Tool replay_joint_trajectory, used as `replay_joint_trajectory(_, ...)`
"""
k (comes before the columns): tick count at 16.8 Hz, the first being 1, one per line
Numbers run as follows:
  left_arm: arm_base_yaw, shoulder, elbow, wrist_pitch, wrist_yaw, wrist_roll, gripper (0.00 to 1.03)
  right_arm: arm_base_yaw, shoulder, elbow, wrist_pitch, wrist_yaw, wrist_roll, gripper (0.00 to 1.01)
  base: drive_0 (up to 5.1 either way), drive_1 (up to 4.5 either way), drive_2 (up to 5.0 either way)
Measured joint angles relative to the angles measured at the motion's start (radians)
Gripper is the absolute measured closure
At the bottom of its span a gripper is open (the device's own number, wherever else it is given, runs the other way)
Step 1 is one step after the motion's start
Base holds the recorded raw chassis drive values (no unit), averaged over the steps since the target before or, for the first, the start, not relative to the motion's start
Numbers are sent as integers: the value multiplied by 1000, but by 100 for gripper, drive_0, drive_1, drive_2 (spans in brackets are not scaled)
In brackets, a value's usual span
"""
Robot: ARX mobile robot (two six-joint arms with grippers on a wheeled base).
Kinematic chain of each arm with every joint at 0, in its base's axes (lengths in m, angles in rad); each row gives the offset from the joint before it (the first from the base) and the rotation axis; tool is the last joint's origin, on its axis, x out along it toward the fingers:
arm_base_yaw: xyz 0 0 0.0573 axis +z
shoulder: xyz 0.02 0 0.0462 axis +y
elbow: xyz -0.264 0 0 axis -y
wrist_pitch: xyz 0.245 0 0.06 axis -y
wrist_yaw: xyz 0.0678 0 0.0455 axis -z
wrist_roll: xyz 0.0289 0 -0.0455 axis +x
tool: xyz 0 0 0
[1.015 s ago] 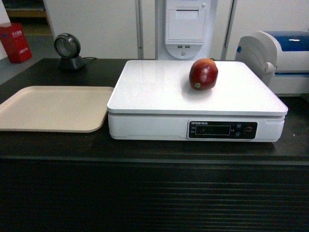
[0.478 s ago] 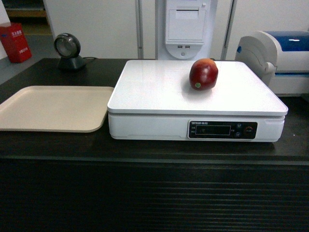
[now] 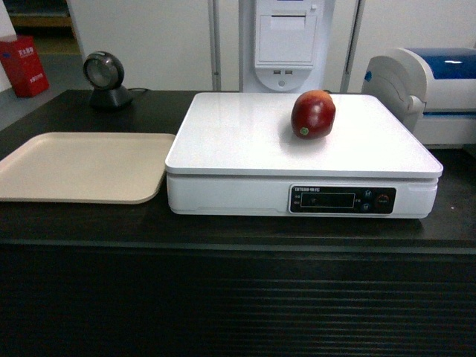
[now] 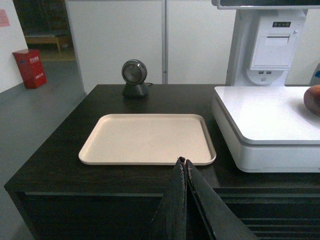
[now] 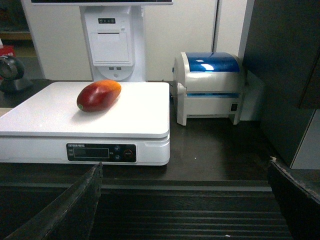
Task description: Place dark red mango on scale at checkout
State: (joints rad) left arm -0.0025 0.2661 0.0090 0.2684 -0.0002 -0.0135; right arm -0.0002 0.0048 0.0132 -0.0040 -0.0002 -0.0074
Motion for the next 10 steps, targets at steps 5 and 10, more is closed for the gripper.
replay_joint_trajectory(5, 0, -68, 0, -69, 0, 0, 101, 0, 0, 0, 0, 0, 0, 3, 0, 0, 0)
replay_joint_trajectory(10, 0, -256, 8, -256, -2, 0, 101, 0, 0, 0, 0, 0, 0, 3, 0, 0, 0)
